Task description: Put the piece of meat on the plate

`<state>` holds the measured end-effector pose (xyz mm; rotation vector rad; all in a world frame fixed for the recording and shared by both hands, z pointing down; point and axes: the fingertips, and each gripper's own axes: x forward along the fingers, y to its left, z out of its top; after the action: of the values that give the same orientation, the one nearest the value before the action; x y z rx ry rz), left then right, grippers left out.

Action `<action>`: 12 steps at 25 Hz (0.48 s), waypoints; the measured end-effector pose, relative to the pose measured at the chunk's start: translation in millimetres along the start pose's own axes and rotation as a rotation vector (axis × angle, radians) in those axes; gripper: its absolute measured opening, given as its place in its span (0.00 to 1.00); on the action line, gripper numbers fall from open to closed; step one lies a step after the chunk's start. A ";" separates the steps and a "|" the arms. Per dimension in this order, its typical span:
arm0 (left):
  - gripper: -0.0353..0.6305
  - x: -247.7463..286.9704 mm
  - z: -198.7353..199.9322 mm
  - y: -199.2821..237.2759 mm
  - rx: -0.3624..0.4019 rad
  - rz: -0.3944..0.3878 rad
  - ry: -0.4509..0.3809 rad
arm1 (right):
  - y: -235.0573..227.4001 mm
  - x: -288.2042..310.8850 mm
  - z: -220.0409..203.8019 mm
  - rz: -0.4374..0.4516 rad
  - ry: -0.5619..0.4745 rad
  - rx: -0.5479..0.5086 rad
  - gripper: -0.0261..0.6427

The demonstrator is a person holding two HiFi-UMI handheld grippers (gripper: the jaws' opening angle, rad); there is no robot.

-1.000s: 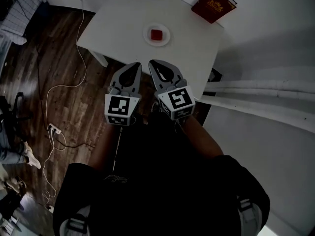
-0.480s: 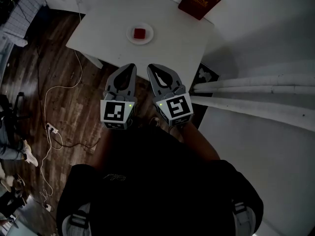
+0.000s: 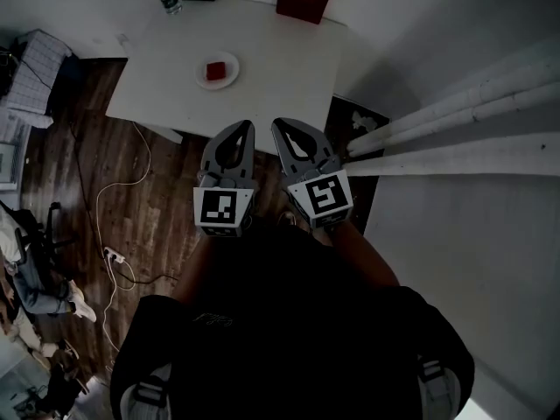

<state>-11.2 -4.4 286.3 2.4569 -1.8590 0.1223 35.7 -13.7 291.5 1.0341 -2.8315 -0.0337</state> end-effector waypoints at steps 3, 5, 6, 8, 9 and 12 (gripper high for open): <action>0.06 2.3 1.8 -19.8 0.008 -0.014 -0.004 | -7.4 -16.4 -1.1 -0.013 0.002 0.023 0.07; 0.06 1.8 0.6 -30.8 0.015 -0.021 0.002 | -13.5 -25.3 -7.1 -0.025 0.003 0.017 0.07; 0.06 2.1 1.4 -35.7 0.016 -0.025 0.002 | -16.4 -29.0 -8.7 -0.032 0.003 0.017 0.07; 0.06 2.0 2.7 -43.0 0.015 -0.030 -0.003 | -20.6 -35.2 -8.9 -0.043 -0.005 0.023 0.07; 0.06 0.7 2.8 -45.5 0.015 -0.030 -0.006 | -21.4 -37.9 -8.0 -0.046 -0.012 0.027 0.07; 0.06 -4.9 3.9 -50.1 0.007 -0.021 -0.018 | -19.6 -44.1 -5.2 -0.045 -0.032 0.031 0.07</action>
<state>35.8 13.5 282.1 2.4892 -1.8426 0.1064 82.3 -0.1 290.6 1.1137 -2.8459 -0.0106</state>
